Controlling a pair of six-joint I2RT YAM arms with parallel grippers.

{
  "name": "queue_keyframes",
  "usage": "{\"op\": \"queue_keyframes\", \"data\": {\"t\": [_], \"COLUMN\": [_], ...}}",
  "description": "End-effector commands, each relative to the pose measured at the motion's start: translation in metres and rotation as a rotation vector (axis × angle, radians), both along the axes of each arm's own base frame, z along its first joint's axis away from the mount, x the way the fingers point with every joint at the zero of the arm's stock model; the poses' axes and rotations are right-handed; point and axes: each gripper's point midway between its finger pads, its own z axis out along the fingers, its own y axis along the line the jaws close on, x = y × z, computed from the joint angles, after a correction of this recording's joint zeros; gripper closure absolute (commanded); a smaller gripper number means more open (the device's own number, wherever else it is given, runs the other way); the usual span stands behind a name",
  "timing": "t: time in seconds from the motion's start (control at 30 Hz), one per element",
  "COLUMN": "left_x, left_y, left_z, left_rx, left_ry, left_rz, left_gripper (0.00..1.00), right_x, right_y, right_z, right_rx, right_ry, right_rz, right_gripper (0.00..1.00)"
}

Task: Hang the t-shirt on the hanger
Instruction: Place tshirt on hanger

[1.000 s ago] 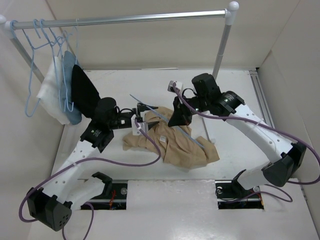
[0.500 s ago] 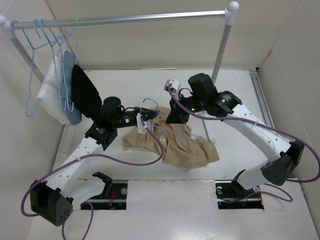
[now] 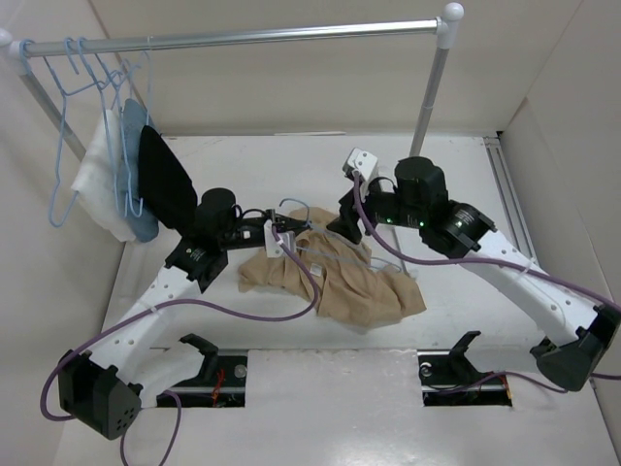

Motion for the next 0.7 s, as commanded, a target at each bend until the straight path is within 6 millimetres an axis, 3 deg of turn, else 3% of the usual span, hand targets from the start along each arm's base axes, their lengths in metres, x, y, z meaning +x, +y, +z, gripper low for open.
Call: {"op": "queue_keyframes", "data": {"t": [0.0,0.17,0.27,0.5,0.6,0.67], "left_x": [-0.013,-0.011,-0.011,-0.009,-0.013,-0.011], "left_y": [-0.004,-0.006,-0.006,-0.004,-0.005,-0.006], "left_z": [0.022,0.029,0.029,0.029,0.029,0.026], "left_rx": [-0.052,-0.072,-0.072,-0.073,-0.075,-0.071], "left_ry": [-0.021,-0.008,-0.008,-0.008,-0.006,0.002], "left_rz": [-0.053,-0.049,-0.049,-0.044,-0.064,-0.064], "left_gripper": [1.00,1.00,1.00,1.00,1.00,1.00], "right_x": [0.010,0.005,0.005,0.006,0.013,0.013], "right_y": [0.014,0.033,0.032,0.024,0.029,0.037], "right_z": [0.032,0.022,0.008,0.008,0.003,-0.003], "right_rx": [0.091,0.052,0.024,0.029,0.019,0.018], "right_ry": [-0.161,-0.211,-0.208,-0.240,-0.246,-0.241], "right_rz": [0.007,0.078,0.086,0.056,0.051,0.069], "right_gripper": [0.30,0.29,0.29,0.31,0.39,0.54]}}
